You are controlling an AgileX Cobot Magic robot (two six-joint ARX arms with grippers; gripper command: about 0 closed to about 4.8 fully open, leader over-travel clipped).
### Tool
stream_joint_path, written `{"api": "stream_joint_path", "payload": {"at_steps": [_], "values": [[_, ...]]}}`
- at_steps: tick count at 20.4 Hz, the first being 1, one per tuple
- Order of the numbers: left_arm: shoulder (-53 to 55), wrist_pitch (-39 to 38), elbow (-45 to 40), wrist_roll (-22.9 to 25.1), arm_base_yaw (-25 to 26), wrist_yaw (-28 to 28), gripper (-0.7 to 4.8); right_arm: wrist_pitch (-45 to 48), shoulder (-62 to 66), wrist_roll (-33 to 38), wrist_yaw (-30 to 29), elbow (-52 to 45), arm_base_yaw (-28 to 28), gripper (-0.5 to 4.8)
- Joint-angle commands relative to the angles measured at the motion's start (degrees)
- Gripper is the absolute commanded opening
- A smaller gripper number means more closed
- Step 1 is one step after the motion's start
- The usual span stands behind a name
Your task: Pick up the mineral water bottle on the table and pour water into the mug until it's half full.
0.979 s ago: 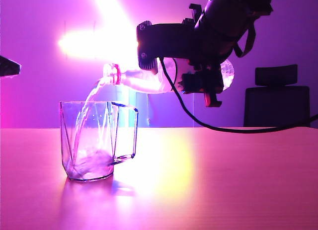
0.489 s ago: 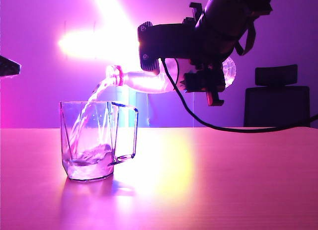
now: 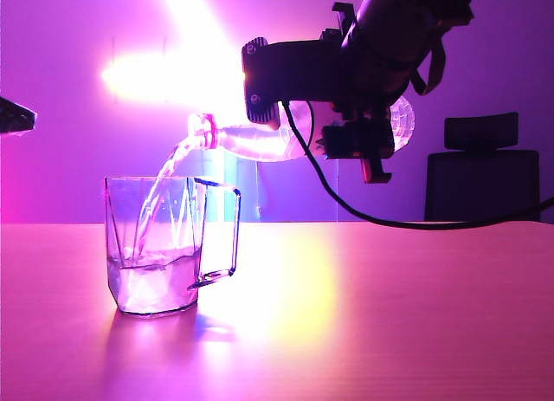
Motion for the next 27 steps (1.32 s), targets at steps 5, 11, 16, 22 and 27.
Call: {"api": "stream_joint_path", "payload": {"at_steps": [5,11,16,22,27], "values": [[0.1,0.7,0.2,-0.2,0.0,0.0,-0.02,2.8,-0.7,0.0,0.3,0.6,0.1,2.60],[0.1,0.7,0.2,-0.2,0.0,0.0,-0.02,2.7,-0.7,0.1,0.3,0.6,0.1,2.60],[0.1,0.7,0.2,-0.2,0.0,0.0,-0.02,2.7,-0.7,0.1,0.3,0.6,0.1,2.60],[0.1,0.7,0.2,-0.2,0.0,0.0,-0.02,2.7,-0.7,0.1,0.3,0.6,0.1,2.60],[0.1,0.7,0.2,-0.2,0.0,0.0,-0.02,2.4,-0.7,7.1,0.3,0.6,0.1,2.60]]}}
